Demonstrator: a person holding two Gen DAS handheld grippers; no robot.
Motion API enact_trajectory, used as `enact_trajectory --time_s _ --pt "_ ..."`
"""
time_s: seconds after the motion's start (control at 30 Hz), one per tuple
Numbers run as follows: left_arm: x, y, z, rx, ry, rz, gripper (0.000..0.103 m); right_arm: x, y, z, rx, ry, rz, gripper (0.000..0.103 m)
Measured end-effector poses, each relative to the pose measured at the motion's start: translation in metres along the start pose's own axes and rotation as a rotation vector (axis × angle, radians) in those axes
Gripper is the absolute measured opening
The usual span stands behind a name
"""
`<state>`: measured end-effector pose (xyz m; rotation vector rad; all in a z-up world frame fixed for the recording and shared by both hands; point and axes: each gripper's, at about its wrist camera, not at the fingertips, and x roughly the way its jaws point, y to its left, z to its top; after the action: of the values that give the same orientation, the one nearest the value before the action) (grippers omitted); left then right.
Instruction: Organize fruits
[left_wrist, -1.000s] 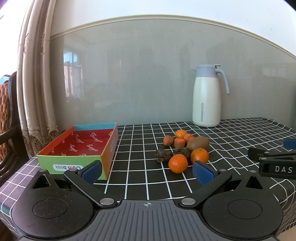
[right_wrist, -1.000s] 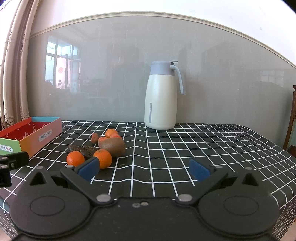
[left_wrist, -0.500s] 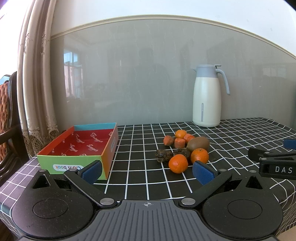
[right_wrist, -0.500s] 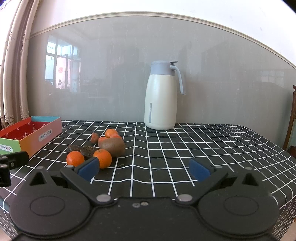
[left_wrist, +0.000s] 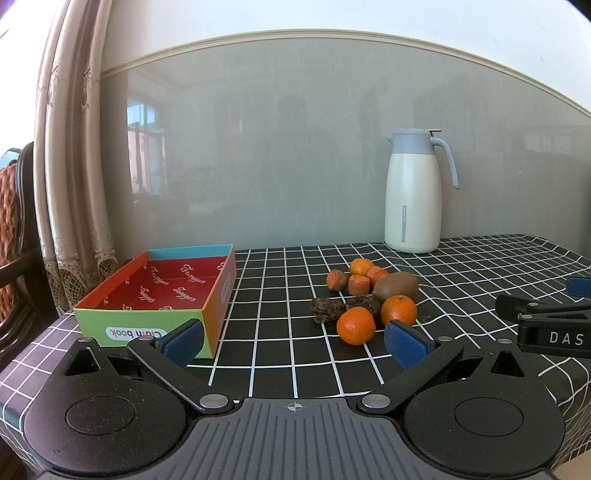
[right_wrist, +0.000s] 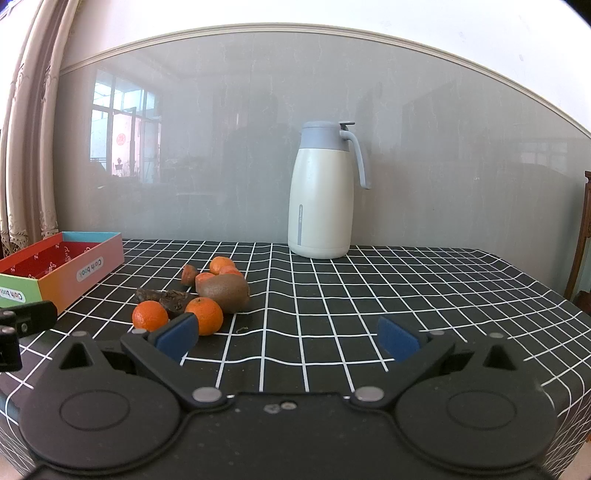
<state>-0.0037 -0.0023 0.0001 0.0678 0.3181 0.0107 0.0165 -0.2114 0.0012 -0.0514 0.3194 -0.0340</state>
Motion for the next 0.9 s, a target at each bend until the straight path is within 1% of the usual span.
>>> enact_trajectory --time_s 0.53,0.67,0.9 --pt "0.002 -0.002 0.001 -0.001 0.009 -0.010 0.103 0.000 -0.001 0.000 0.001 0.000 -0.003 0.103" --pt "0.014 -0.006 0.004 0.008 0.018 -0.017 0.103 0.000 -0.005 0.001 0.007 -0.004 -0.013 0.103" --pt "0.035 -0.016 0.008 0.026 0.028 -0.066 0.103 0.002 -0.012 0.002 0.022 -0.002 -0.041 0.103"
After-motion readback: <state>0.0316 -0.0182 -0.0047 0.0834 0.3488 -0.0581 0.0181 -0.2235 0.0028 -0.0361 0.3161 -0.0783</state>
